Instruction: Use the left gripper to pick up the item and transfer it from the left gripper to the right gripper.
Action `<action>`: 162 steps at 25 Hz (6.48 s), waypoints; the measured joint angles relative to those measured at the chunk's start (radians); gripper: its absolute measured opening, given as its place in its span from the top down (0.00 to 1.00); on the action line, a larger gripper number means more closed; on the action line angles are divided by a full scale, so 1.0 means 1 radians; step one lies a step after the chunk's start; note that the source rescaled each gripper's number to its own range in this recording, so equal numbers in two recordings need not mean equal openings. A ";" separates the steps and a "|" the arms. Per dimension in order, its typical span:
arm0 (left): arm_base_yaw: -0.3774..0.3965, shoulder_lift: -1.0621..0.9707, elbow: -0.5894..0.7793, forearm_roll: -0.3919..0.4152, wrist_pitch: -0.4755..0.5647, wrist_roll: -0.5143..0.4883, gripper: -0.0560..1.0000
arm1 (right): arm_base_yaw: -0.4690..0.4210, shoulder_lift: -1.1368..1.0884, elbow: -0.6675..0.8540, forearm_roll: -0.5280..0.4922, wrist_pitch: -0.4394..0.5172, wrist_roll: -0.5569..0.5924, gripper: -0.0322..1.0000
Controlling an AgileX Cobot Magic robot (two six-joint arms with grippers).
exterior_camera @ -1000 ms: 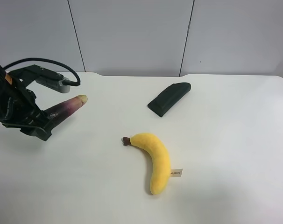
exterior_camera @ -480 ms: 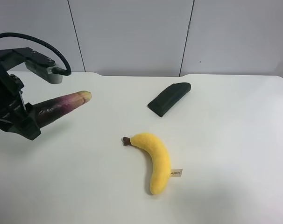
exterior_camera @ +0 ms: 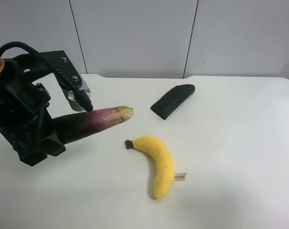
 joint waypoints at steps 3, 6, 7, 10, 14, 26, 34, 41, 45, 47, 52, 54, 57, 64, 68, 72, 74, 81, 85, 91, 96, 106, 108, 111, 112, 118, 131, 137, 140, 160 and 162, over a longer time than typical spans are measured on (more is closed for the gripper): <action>-0.051 0.000 0.000 0.000 -0.026 0.019 0.95 | 0.000 0.000 0.000 0.000 0.000 0.000 0.00; -0.078 0.000 0.000 -0.001 -0.051 0.023 0.95 | 0.000 0.000 0.000 0.000 0.000 0.000 0.00; -0.081 0.000 0.000 -0.001 -0.057 0.023 0.95 | 0.000 0.000 0.000 0.000 0.000 0.000 0.00; -0.082 0.000 0.000 -0.001 -0.058 0.027 0.95 | 0.000 0.000 0.000 0.000 0.000 0.000 0.00; -0.082 0.000 0.000 -0.001 -0.058 0.052 0.95 | 0.000 0.000 0.000 0.000 0.000 0.000 0.00; -0.082 0.000 0.000 -0.001 -0.059 0.146 0.95 | 0.000 0.000 0.000 0.000 0.000 0.000 0.00; -0.082 0.000 0.000 -0.001 -0.076 0.167 0.95 | 0.000 0.000 0.000 0.000 0.000 0.000 0.00; -0.082 0.000 0.000 -0.001 -0.083 0.177 0.95 | 0.000 0.126 -0.028 0.116 0.006 0.032 0.00; -0.082 0.000 0.000 -0.001 -0.083 0.178 0.95 | 0.000 0.323 -0.086 0.272 0.004 -0.067 0.00; -0.082 0.000 0.000 -0.001 -0.083 0.178 0.95 | 0.000 0.415 -0.106 0.359 -0.001 -0.154 0.00; -0.082 0.000 0.000 -0.001 -0.083 0.178 0.95 | 0.017 0.620 -0.121 0.675 -0.029 -0.413 0.00; -0.082 0.000 0.000 -0.001 -0.083 0.178 0.95 | 0.033 0.689 -0.121 0.786 -0.035 -0.516 0.00; -0.082 0.000 0.000 -0.001 -0.086 0.178 0.95 | 0.048 0.791 -0.121 0.933 -0.037 -0.655 0.00; -0.082 0.000 0.000 0.000 -0.117 0.178 0.95 | 0.048 0.988 -0.122 1.202 -0.006 -0.896 0.00; -0.082 0.000 0.000 -0.001 -0.121 0.178 0.95 | 0.048 1.059 -0.122 1.289 0.047 -0.990 0.00; -0.082 0.000 0.000 -0.001 -0.121 0.178 0.95 | 0.048 1.103 -0.122 1.315 0.068 -1.032 0.00; -0.082 0.000 0.000 -0.001 -0.125 0.178 0.95 | 0.050 1.132 -0.122 1.325 0.082 -1.034 0.00; -0.082 0.000 0.000 -0.004 -0.160 0.178 0.95 | 0.146 1.260 -0.122 1.378 0.094 -1.058 0.00; -0.082 0.000 0.000 -0.009 -0.163 0.178 0.95 | 0.191 1.316 -0.122 1.475 0.093 -1.114 0.00; -0.082 0.000 0.000 -0.054 -0.191 0.179 0.95 | 0.196 1.361 -0.122 1.558 0.095 -1.157 0.00; -0.082 0.000 0.000 -0.098 -0.201 0.182 0.95 | 0.196 1.384 -0.122 1.583 0.112 -1.160 0.04; -0.082 0.000 0.000 -0.209 -0.267 0.210 0.95 | 0.196 1.384 -0.122 1.595 0.116 -1.161 0.56; -0.082 0.000 0.000 -0.230 -0.270 0.229 0.95 | 0.196 1.384 -0.122 1.595 0.116 -1.161 0.68; -0.082 0.000 0.000 -0.253 -0.273 0.254 0.95 | 0.196 1.384 -0.122 1.595 0.111 -1.161 0.85; -0.082 0.000 0.000 -0.256 -0.273 0.257 0.95 | 0.196 1.384 -0.122 1.595 0.107 -1.161 0.92; -0.082 0.000 0.000 -0.256 -0.273 0.260 0.95 | 0.196 1.384 -0.122 1.595 0.099 -1.161 0.97; -0.082 0.000 0.000 -0.254 -0.310 0.273 0.10 | 0.196 1.384 -0.122 1.592 0.083 -1.161 0.97; -0.082 -0.007 0.000 -0.234 -0.298 0.275 0.01 | 0.196 1.384 -0.122 1.587 0.083 -1.161 0.97; -0.082 -0.040 0.000 -0.231 -0.266 0.275 0.01 | 0.196 1.384 -0.122 1.583 0.083 -1.161 0.97; -0.082 -0.484 0.000 0.115 0.199 -0.378 0.01 | 0.196 1.384 -0.122 1.580 0.083 -1.161 0.97; -0.082 -0.539 0.014 0.136 0.218 -0.430 0.01 | 0.196 1.384 -0.122 1.580 0.083 -1.161 0.97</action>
